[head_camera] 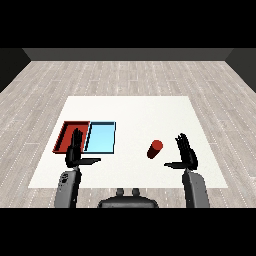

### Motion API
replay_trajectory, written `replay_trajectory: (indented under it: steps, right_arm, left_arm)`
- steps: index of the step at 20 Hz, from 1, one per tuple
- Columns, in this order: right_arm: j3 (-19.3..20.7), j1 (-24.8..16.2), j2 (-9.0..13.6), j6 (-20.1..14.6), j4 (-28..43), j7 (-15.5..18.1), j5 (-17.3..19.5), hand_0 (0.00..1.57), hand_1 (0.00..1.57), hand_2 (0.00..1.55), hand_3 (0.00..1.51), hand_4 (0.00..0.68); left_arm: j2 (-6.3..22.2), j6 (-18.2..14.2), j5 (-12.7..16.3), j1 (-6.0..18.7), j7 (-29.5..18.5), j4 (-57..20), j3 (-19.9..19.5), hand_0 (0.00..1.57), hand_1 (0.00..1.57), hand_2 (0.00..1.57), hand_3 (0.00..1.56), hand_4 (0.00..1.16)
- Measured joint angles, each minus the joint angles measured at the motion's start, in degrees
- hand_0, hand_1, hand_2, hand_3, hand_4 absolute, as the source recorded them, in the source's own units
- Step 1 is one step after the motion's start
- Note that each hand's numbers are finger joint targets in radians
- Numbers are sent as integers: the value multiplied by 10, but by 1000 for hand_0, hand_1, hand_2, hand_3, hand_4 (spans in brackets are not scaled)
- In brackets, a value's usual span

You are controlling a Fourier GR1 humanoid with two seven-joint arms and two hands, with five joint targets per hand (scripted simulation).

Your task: Pick the red can and put it in the red box

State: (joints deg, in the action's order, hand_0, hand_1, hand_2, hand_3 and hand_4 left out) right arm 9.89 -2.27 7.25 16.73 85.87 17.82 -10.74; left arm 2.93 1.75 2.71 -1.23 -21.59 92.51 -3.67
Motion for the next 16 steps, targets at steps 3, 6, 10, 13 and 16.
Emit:
replay_trajectory:
  steps: [3,6,10,13,16]
  right_arm:
    - [0,23,-1,0,-25,-1,-2,0,0,0,0,0]
    - [0,44,-7,-6,-45,-9,-6,0,0,0,0,0]
    - [-14,43,-30,-16,-84,22,8,0,0,0,0,0]
    - [-15,66,-37,-23,-120,36,10,0,0,0,0,0]
    - [-16,72,-36,-22,-143,50,10,0,0,0,0,0]
  left_arm:
    - [-3,-3,0,1,-5,-7,-1,0,0,0,0,0]
    - [-4,0,-2,-2,-11,-11,1,0,0,0,0,0]
    - [-8,-1,1,0,-1,-5,5,0,0,0,0,0]
    - [-4,8,12,7,-8,-18,-4,0,0,0,0,0]
    - [-2,9,18,-6,16,17,-2,0,0,0,0,0]
